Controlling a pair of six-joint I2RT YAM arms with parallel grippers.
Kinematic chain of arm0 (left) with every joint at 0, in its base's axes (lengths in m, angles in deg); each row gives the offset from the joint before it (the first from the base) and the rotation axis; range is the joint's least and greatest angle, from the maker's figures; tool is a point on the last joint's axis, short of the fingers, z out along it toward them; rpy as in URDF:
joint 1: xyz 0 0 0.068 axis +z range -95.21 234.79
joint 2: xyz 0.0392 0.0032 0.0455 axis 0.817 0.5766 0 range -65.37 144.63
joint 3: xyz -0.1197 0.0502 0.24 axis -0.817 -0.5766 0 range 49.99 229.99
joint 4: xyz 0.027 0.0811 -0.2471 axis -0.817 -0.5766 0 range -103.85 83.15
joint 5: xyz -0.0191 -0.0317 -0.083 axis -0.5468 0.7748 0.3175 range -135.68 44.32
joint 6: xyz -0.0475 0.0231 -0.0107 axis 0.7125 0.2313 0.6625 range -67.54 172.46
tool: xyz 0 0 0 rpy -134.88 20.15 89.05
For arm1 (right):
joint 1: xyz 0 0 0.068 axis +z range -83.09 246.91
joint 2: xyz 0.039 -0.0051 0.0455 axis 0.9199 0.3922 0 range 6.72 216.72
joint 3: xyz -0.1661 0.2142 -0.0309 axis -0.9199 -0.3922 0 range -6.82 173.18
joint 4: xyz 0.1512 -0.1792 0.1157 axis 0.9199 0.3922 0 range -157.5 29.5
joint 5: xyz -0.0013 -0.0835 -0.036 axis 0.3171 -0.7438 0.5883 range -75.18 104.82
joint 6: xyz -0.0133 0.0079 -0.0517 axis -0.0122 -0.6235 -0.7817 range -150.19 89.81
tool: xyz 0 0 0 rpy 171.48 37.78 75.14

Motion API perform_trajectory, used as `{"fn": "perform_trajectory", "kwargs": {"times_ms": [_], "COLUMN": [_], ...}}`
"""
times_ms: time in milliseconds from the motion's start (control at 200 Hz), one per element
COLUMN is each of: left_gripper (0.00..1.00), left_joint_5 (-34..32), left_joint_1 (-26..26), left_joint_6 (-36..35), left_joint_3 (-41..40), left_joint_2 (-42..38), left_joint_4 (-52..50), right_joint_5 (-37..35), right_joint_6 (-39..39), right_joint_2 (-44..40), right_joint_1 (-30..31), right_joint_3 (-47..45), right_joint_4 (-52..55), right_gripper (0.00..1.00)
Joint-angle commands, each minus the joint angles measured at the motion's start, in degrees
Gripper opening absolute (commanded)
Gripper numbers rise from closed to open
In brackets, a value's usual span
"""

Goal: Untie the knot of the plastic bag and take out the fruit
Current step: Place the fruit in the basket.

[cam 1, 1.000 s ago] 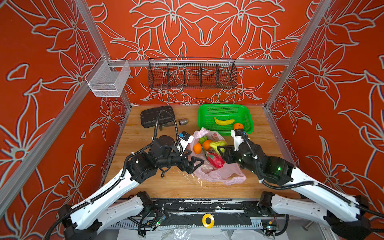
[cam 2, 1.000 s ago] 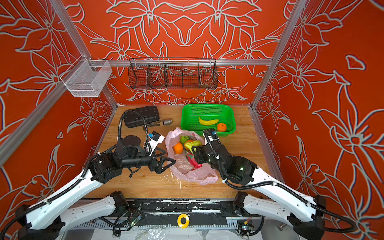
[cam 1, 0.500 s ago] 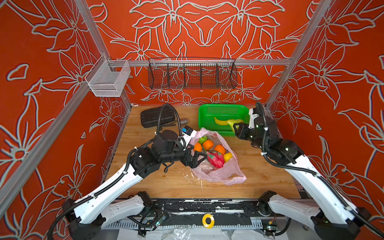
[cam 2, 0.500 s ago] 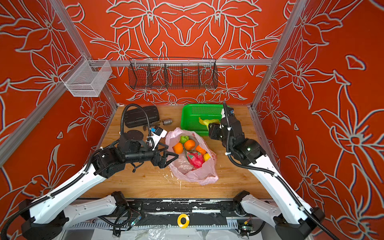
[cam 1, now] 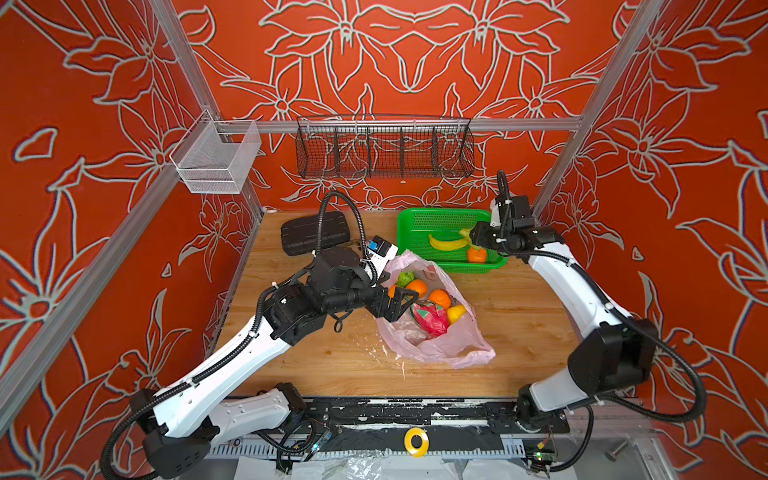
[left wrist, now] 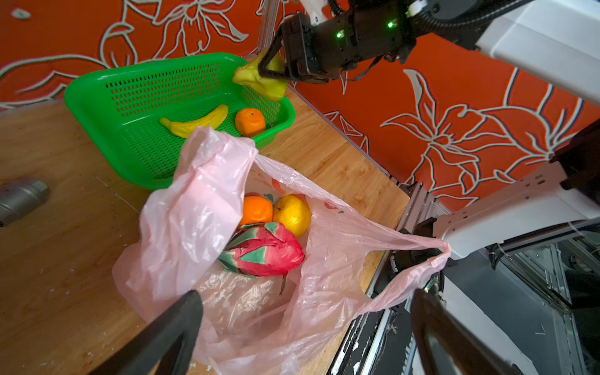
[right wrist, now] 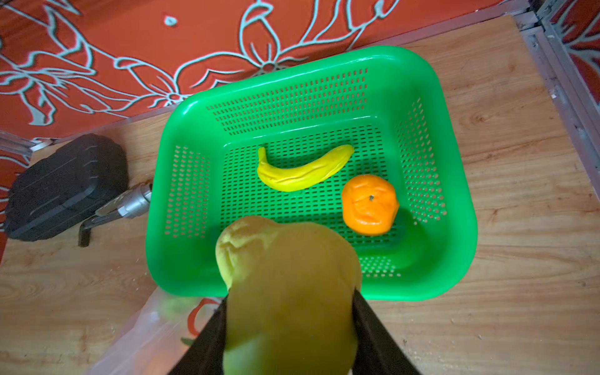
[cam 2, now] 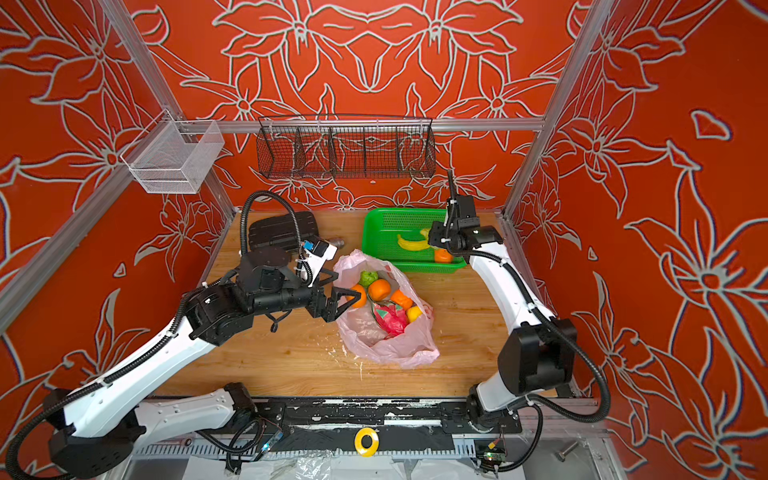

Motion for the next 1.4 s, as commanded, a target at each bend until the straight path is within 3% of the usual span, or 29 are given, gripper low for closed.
{"fn": "perform_trajectory", "kwargs": {"times_ms": [0,225,505,766,876,966,1076,1246,1391], "left_gripper": [0.98,0.98,0.98,0.98,0.98,0.98,0.98,0.98,0.98], "left_joint_5": [-0.51,0.21,0.13,-0.47,-0.34,-0.80,-1.62,-3.67,-4.60], "left_joint_1": [0.34,0.29,0.32,0.29,0.30,0.30,0.31,0.31,0.29], "left_joint_6": [-2.64,-3.83,-2.20,-1.99,-1.88,-1.64,-0.77,1.77,5.45], "left_joint_3": [3.00,6.08,3.13,2.39,2.39,2.26,1.73,1.77,0.57], "left_joint_2": [2.14,5.83,4.80,4.43,4.39,4.15,3.44,2.89,1.50], "left_joint_4": [0.51,-0.93,-0.76,-1.37,-1.87,-2.08,-1.91,-4.52,-6.99], "right_joint_5": [2.57,-0.57,-2.33,-3.17,-2.50,-1.71,-1.90,-1.92,-0.13], "right_joint_6": [-2.30,-3.40,-4.50,-3.99,-3.40,-2.84,-2.55,-2.10,-2.13], "right_joint_2": [4.59,18.15,33.74,43.94,46.39,46.47,44.01,36.56,24.91], "right_joint_1": [-2.96,-6.42,-7.63,-7.59,-7.63,-7.63,-7.63,-7.48,-7.20], "right_joint_3": [4.01,13.07,26.37,34.65,37.02,37.57,36.83,33.59,25.75], "right_joint_4": [-0.51,0.87,4.84,7.64,9.06,9.83,10.29,10.96,8.97], "right_gripper": [0.49,0.49,0.49,0.49,0.55,0.72,0.82,0.87,0.87]}}
